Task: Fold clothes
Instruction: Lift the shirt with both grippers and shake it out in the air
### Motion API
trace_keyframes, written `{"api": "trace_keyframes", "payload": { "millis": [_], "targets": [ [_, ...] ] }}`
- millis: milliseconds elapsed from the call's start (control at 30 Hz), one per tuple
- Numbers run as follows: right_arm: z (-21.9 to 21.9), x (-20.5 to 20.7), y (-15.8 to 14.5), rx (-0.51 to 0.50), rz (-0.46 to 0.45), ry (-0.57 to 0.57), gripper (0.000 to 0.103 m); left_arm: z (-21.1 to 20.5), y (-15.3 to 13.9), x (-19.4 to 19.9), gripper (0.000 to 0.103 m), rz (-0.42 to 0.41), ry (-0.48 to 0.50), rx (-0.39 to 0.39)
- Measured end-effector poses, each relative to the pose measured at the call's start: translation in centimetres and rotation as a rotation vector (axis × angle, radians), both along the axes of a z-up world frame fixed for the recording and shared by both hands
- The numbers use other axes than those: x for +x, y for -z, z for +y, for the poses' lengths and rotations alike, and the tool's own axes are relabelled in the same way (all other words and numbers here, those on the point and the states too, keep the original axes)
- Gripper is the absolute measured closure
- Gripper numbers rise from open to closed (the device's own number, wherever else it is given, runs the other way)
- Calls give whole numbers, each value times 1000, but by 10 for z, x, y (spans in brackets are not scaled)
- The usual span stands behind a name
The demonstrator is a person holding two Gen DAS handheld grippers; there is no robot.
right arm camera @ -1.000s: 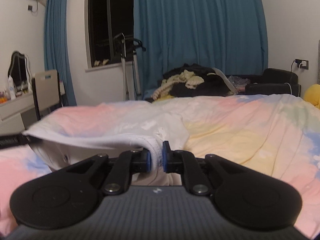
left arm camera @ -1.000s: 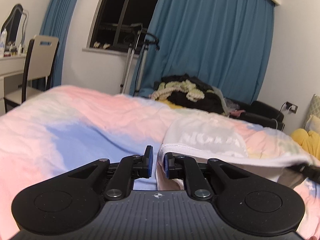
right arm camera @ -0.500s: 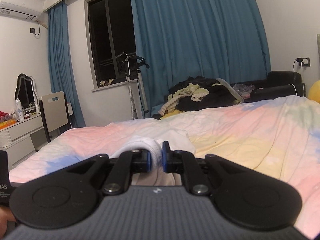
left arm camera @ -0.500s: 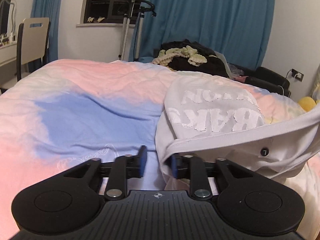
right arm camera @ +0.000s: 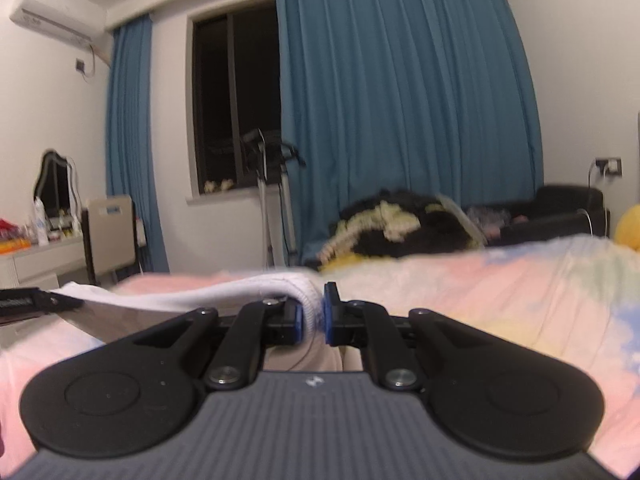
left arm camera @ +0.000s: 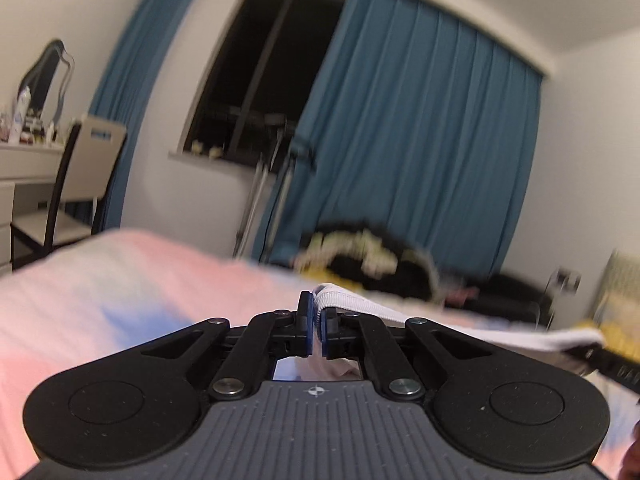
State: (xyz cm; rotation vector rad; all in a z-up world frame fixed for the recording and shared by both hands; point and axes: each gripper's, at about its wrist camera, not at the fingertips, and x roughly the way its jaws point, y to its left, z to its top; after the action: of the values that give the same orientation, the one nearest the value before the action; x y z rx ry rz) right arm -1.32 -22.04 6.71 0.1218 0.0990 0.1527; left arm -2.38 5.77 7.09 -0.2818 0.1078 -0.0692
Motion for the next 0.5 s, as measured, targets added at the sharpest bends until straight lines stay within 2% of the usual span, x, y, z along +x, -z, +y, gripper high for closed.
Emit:
{"api": "trace_keyframes", "payload": {
  "millis": [100, 267, 500],
  "targets": [
    [6, -17, -35, 9, -83, -16, 93, 11, -46, -21, 98, -101, 14, -26],
    [9, -50, -121, 16, -276, -59, 95, 24, -142, -50, 99, -288, 44, -34],
    [11, -109, -259, -87, -564, -133, 95, 35, -274, -96, 99, -501, 81, -45]
  ]
}}
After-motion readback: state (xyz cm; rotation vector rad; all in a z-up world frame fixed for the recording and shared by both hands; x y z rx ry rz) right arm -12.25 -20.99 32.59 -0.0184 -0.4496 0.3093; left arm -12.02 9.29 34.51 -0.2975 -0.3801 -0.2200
